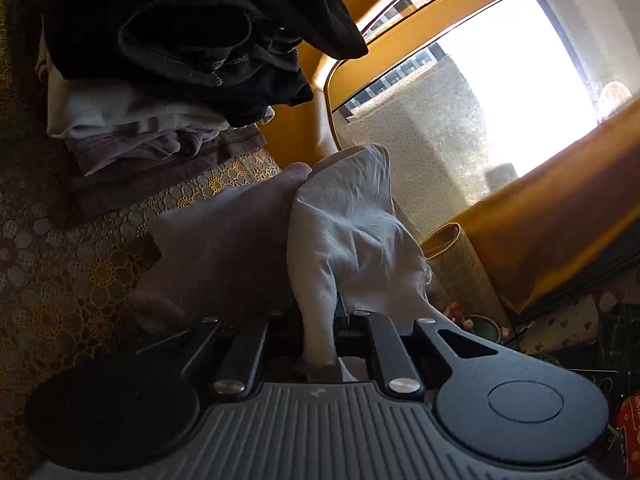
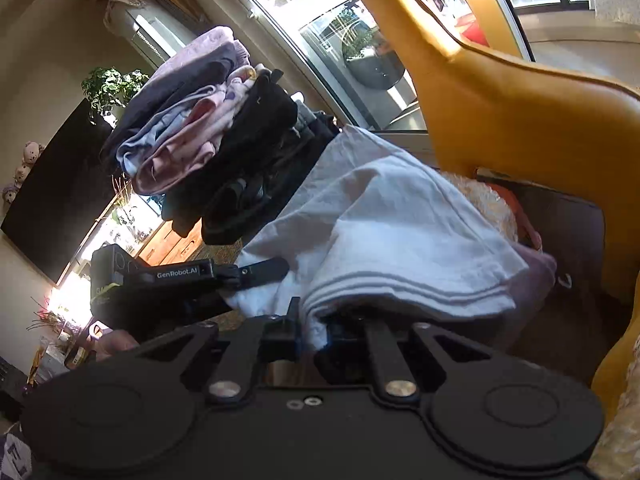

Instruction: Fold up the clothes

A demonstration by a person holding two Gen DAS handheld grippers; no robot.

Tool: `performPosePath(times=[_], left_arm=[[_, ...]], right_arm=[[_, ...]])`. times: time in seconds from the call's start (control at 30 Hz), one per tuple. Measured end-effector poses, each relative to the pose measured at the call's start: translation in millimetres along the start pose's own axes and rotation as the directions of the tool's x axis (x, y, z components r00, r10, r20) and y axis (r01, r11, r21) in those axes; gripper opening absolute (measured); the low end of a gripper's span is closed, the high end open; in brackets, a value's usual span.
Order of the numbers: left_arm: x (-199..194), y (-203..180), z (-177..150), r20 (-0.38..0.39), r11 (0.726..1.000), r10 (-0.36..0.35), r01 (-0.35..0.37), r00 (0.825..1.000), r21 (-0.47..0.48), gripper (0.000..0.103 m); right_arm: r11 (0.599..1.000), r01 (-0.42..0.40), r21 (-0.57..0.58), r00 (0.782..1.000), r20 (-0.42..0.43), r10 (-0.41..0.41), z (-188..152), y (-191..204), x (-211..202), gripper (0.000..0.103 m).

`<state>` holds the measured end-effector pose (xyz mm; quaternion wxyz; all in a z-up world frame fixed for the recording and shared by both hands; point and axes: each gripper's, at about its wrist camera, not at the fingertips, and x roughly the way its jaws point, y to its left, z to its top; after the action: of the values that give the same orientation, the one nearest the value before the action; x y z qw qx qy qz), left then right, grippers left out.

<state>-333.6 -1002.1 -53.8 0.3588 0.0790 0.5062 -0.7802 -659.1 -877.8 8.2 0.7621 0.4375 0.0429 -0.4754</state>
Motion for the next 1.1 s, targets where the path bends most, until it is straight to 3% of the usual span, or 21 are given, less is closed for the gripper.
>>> performPosePath(times=[0.1, 0.27, 0.37, 0.5, 0.63, 0.77, 0.93, 1.03, 1.1], left_arm=[[-2, 9, -6, -0.012, 0.999, 0.031, -0.031, 0.999, 0.008, 0.01], [-6, 7, -12, 0.001, 0.999, 0.036, -0.036, 0.999, 0.038, 0.01], [-14, 5, -11, 0.019, 0.999, 0.041, -0.042, 0.999, 0.02, 0.018], [-29, 8, -15, 0.064, 0.999, 0.045, -0.045, 0.997, -0.001, 0.067], [-35, 4, -19, 0.059, 1.0, 0.025, -0.026, 0.998, 0.012, 0.068], [-28, 3, -23, 0.064, 0.998, 0.056, -0.056, 0.996, 0.009, 0.068], [-18, -4, -24, 0.04, 0.995, 0.074, -0.077, 0.996, 0.06, 0.068], [-15, -5, -24, 0.031, 0.994, 0.079, -0.082, 0.996, 0.075, 0.068], [-15, -5, -24, 0.023, 0.994, 0.075, -0.077, 0.997, 0.083, 0.068]], right_arm=[[1.0, -0.01, 0.023, 0.998, -0.068, 0.012, -28, -7, 17, 0.103], [0.998, 0.052, 0.035, 0.997, -0.056, -0.05, -38, -11, 14, 0.103], [0.997, 0.052, 0.049, 0.998, -0.028, -0.05, -35, -15, 1, 0.103], [0.995, 0.087, 0.056, 0.996, 0.01, -0.087, -33, -22, -23, 0.103], [0.985, 0.171, 0.026, 0.984, 0.045, -0.172, -19, -28, -44, 0.103], [0.971, 0.235, 0.052, 0.968, 0.074, -0.238, 3, -45, -45, 0.103], [0.968, 0.251, -0.02, 0.968, 0.007, -0.251, 11, -46, -13, 0.103], [0.975, 0.22, 0.007, 0.974, -0.052, -0.219, 10, -46, 2, 0.103], [0.97, 0.245, 0.002, 0.968, -0.05, -0.244, 10, -44, 4, 0.103]])
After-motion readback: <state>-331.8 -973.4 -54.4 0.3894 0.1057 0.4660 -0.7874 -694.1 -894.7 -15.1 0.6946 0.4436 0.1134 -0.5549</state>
